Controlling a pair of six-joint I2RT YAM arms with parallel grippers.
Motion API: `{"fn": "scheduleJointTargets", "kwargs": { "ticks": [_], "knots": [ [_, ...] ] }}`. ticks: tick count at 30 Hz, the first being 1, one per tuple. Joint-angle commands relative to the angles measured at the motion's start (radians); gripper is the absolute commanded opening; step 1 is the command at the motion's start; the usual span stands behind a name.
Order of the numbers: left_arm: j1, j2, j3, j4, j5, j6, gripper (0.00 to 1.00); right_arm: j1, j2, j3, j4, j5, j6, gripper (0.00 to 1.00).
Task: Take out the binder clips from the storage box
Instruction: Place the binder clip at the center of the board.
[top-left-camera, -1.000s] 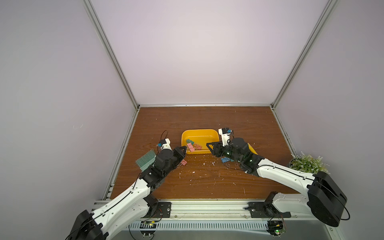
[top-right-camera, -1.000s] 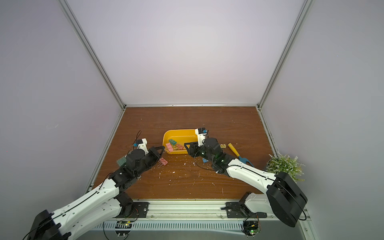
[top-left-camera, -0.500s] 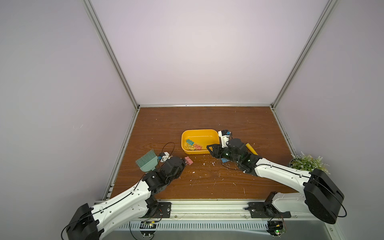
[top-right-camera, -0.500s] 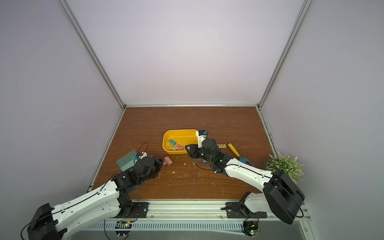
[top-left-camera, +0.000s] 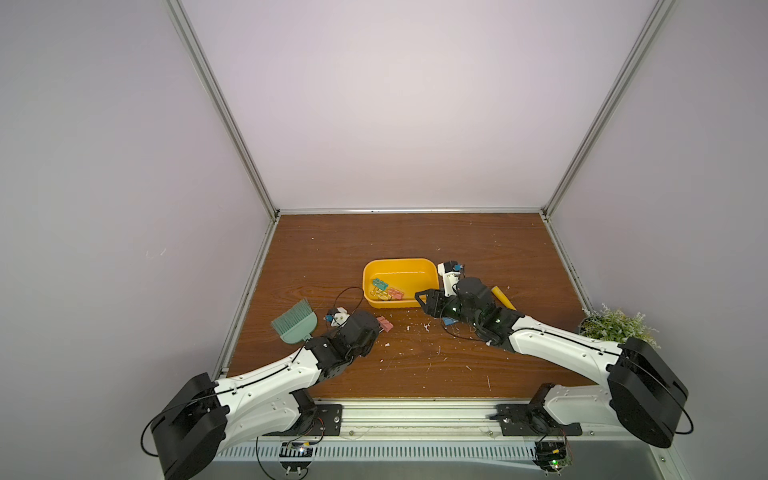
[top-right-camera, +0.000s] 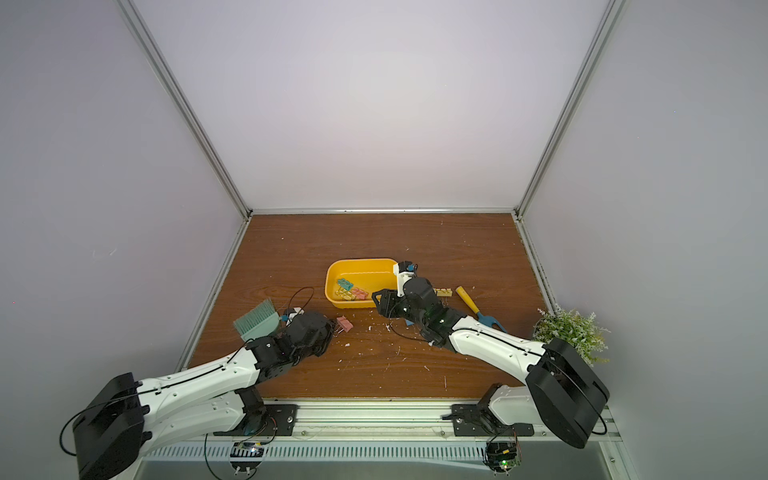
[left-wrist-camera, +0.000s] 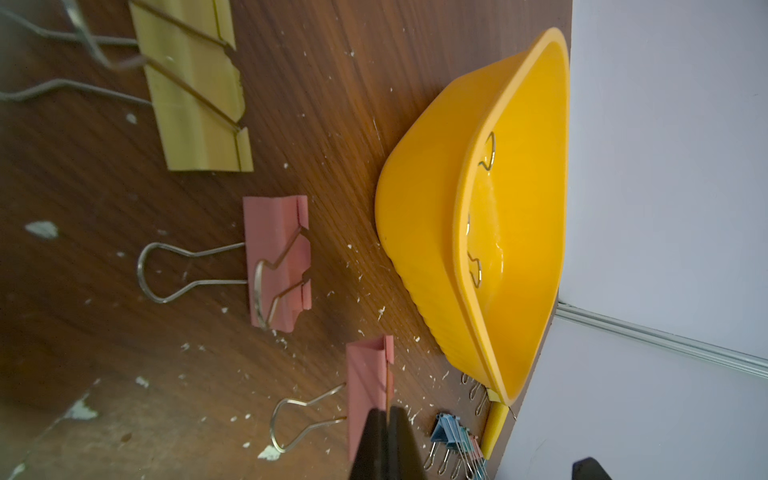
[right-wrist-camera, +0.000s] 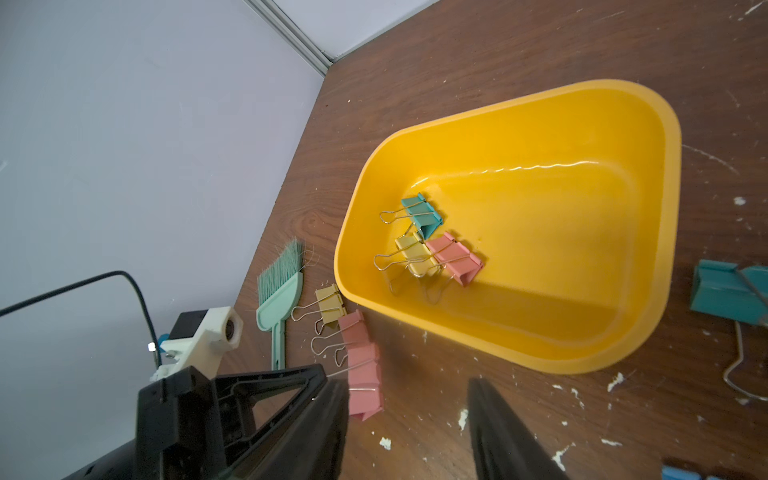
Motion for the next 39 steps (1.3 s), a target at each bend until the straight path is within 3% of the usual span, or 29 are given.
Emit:
{"fn": "scheduleJointTargets", "kwargs": {
  "ticks": [1,22,26,30,39],
  "knots": [
    [-0.012,0.025,0.022,0.028,-0.047,-0.039,0.03,0.005,-0.024,0.048,-0.003,0.016,-0.011,0.53],
    [-0.011,0.153,0.035,0.067,-0.093,-0.124,0.07,0.003,-0.021,0.066,-0.046,0.025,-0.024,0.54],
    [-0.012,0.148,0.023,0.082,-0.089,-0.134,0.16,0.002,-0.022,0.069,-0.054,0.030,-0.025,0.54],
    [-0.011,0.134,0.020,0.099,-0.080,-0.128,0.32,0.002,-0.019,0.071,-0.049,0.031,-0.025,0.54],
    [-0.011,-0.020,0.031,-0.093,-0.159,-0.084,0.42,0.002,0.002,0.077,-0.036,0.024,-0.018,0.54]
  ]
}}
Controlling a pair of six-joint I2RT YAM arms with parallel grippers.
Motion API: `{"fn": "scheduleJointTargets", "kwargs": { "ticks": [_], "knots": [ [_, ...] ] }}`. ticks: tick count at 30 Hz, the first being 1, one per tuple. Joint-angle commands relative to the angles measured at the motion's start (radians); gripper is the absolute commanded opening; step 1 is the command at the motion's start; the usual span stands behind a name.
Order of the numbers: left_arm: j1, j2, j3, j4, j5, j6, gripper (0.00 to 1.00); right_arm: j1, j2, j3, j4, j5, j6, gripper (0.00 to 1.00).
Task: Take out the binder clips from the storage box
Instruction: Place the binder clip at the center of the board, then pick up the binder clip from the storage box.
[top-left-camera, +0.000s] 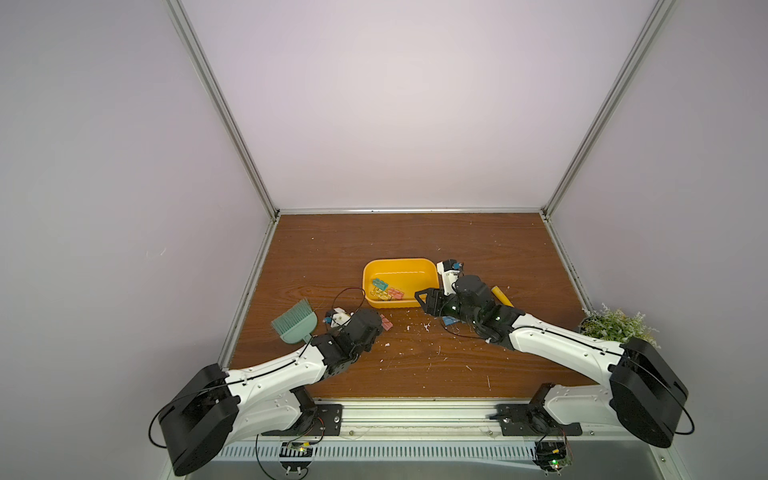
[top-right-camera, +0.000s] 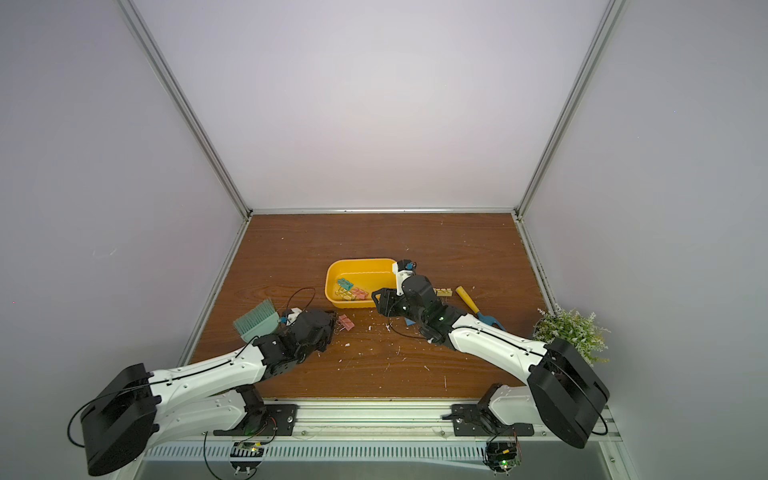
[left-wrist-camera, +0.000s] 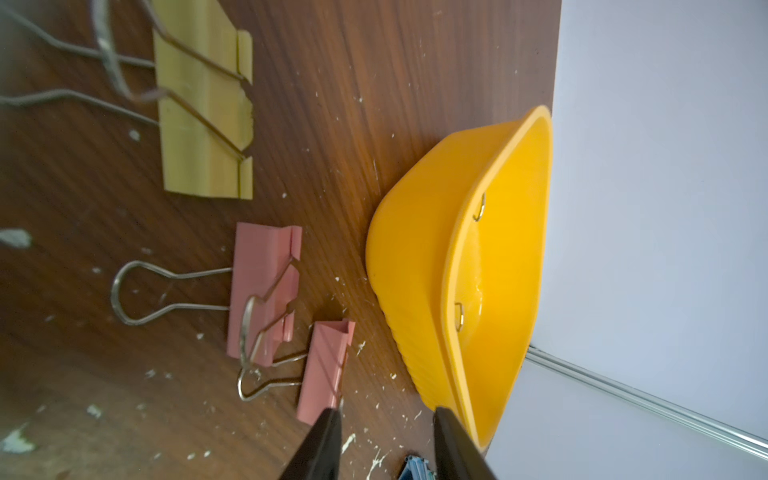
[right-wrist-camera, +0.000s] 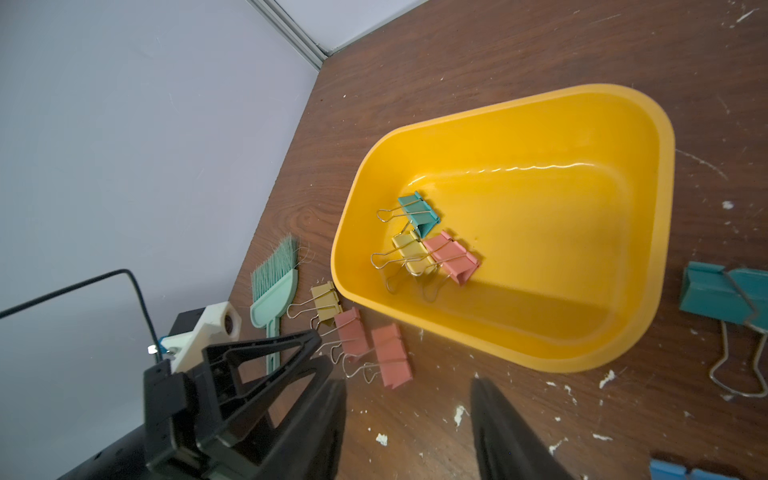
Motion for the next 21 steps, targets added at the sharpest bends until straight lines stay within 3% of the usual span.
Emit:
{"fn": "scheduleJointTargets", "kwargs": {
  "ticks": [1,4,7,13,17,21],
  "knots": [
    [-0.009,-0.066,0.017,-0.142,-0.076,0.030,0.43,0.002,0.004,0.048,0.019,0.017,0.001,0.54],
    [-0.008,-0.136,0.019,-0.183,-0.135,0.117,0.43,0.002,0.016,0.056,0.025,0.010,0.003,0.55],
    [0.035,-0.165,0.050,-0.162,-0.132,0.330,0.44,0.003,0.037,0.072,0.024,-0.005,0.002,0.54],
    [0.214,-0.118,0.114,-0.067,0.106,0.658,0.44,0.002,0.093,0.111,0.021,-0.039,0.014,0.54],
    [0.327,-0.011,0.162,0.011,0.360,0.834,0.43,0.002,0.134,0.147,0.001,-0.072,0.009,0.53],
    [0.413,0.166,0.255,0.023,0.593,0.892,0.43,0.003,0.177,0.185,-0.023,-0.093,0.008,0.53]
  ]
}}
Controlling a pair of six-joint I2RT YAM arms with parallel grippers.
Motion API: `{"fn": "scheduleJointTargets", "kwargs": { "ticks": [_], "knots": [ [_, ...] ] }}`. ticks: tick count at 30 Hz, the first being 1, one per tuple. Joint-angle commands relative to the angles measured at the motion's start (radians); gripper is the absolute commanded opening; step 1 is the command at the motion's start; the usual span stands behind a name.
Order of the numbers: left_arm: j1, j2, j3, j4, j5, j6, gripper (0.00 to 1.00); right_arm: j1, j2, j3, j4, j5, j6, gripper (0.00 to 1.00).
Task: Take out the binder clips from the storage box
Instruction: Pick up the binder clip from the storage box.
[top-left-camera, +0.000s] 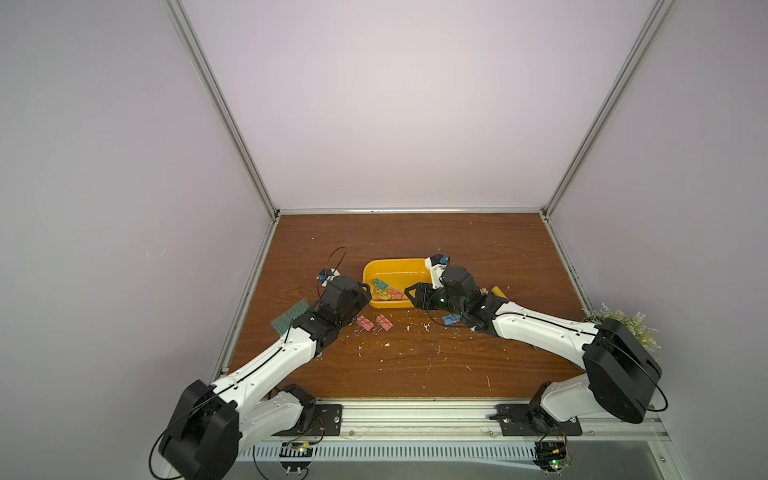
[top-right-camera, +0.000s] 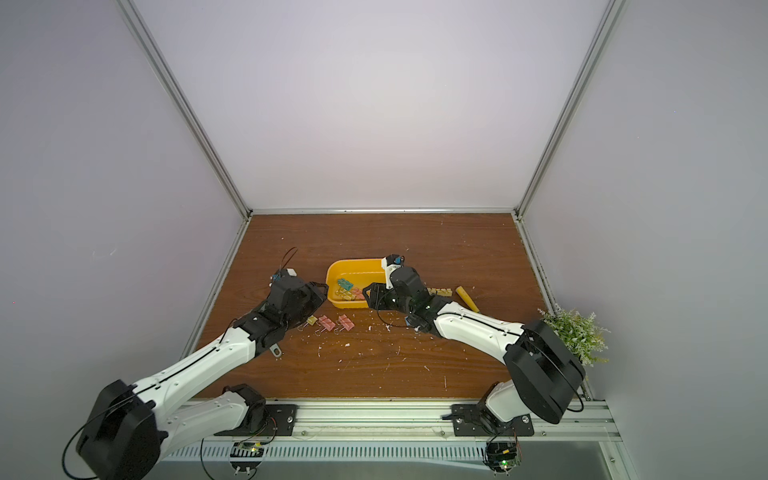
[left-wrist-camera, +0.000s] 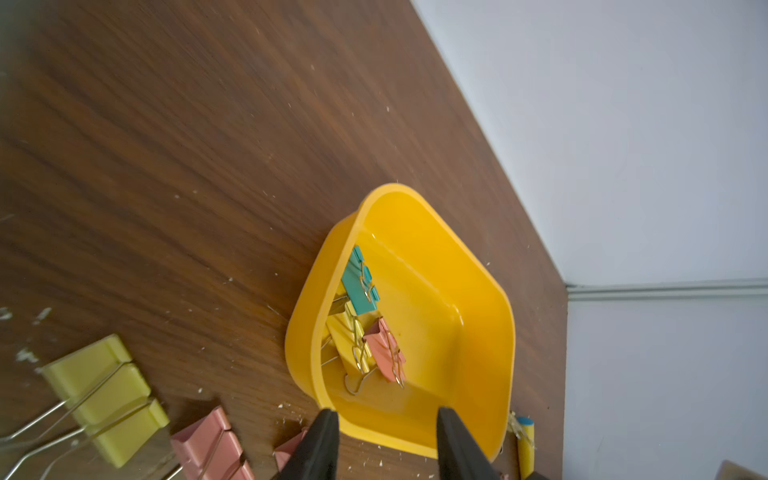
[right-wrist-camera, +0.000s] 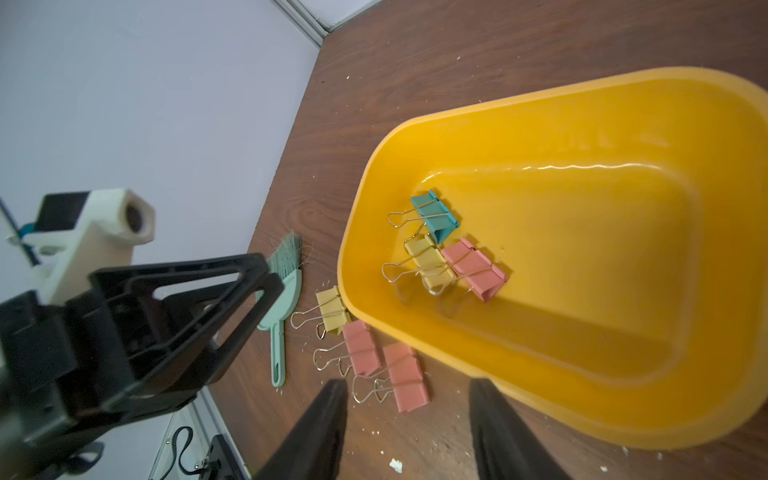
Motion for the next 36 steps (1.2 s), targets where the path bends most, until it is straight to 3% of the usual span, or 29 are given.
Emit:
{"fn": "scheduleJointTargets", "kwargs": {
  "ticks": [1,7,14,36],
  "knots": [
    [0.056,0.126,0.085,0.021,0.269,0.140,0.42,0.003,0.013,0.051,-0.014,-0.035,0.002,0.53],
    [0.072,0.308,0.260,-0.160,0.247,0.184,0.39,0.003,0.037,0.078,-0.018,-0.043,0.008,0.53],
    [0.072,0.363,0.330,-0.254,0.089,0.169,0.38,0.003,0.046,0.085,-0.023,-0.036,0.006,0.54],
    [0.072,0.493,0.360,-0.153,0.043,0.056,0.33,0.003,0.056,0.082,-0.031,-0.021,-0.014,0.55]
  ]
}}
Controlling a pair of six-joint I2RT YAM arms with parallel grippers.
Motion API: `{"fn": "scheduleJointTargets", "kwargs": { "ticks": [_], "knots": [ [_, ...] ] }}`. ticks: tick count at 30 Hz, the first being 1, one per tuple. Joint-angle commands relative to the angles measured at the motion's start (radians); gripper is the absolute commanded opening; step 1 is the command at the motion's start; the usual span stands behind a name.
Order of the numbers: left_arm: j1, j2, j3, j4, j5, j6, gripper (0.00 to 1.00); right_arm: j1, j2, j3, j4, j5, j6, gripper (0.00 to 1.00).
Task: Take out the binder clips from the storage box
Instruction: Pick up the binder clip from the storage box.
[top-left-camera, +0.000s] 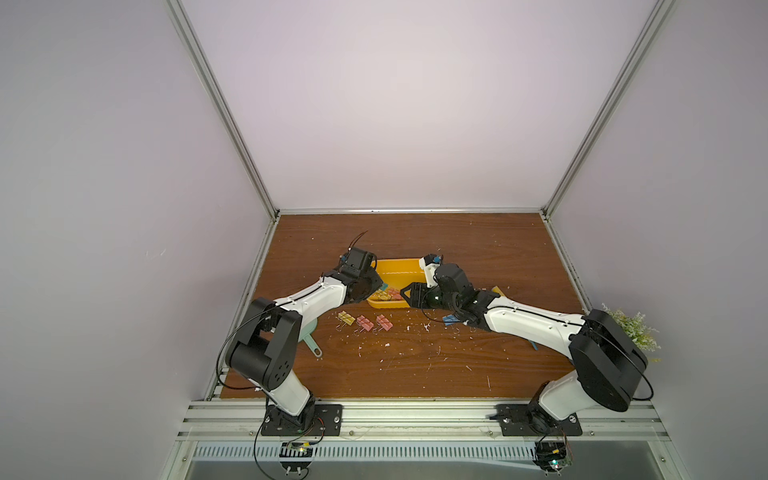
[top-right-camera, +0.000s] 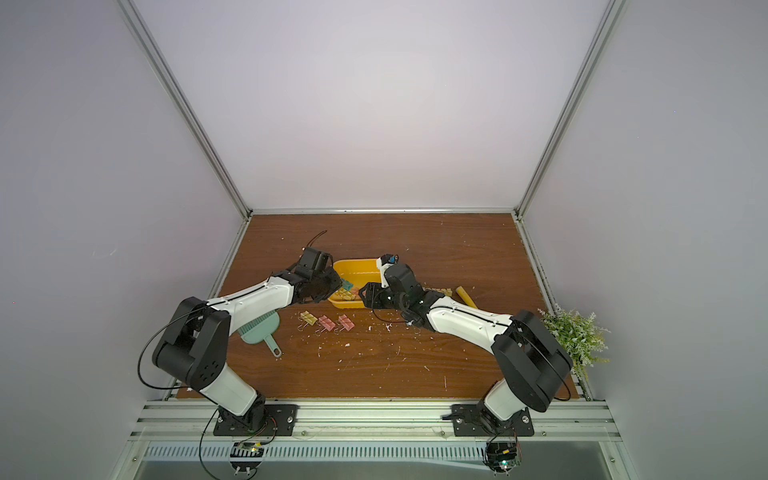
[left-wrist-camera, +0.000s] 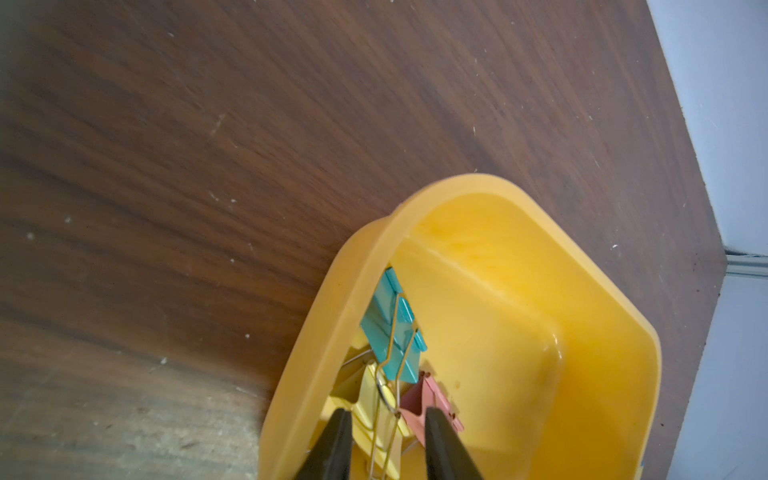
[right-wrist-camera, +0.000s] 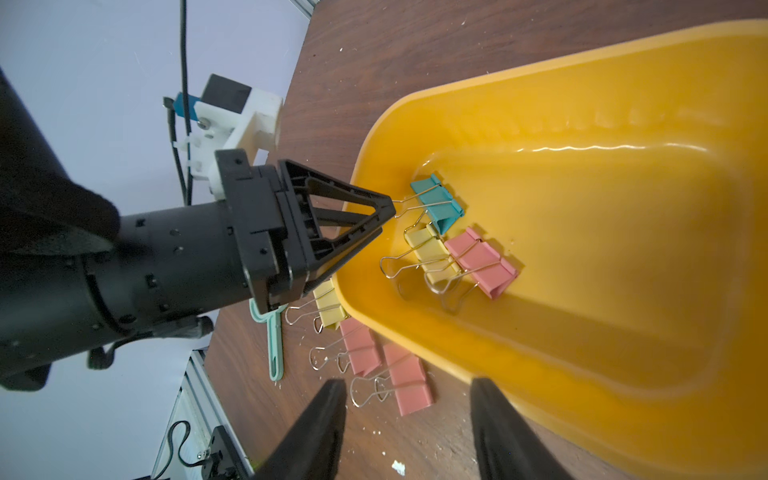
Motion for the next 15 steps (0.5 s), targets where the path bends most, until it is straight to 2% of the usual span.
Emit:
{"fn": "scheduleJointTargets", "kwargs": {
  "ticks": [1,8,11,15],
  "knots": [
    [0.011,0.021,0.020,0.019,-0.036,-0.017,0.32,0.003,-0.003,0.039,0.001,0.005,-0.018,0.55],
    [0.012,0.054,0.019,0.078,-0.030,-0.066,0.21,0.002,-0.003,0.046,-0.012,0.008,-0.027,0.55],
    [0.012,0.065,0.024,0.097,-0.023,-0.076,0.12,0.002,-0.007,0.045,-0.013,0.008,-0.028,0.55],
    [0.011,0.069,0.021,0.127,-0.010,-0.093,0.09,0.003,-0.009,0.043,-0.018,0.012,-0.029,0.55]
  ]
}}
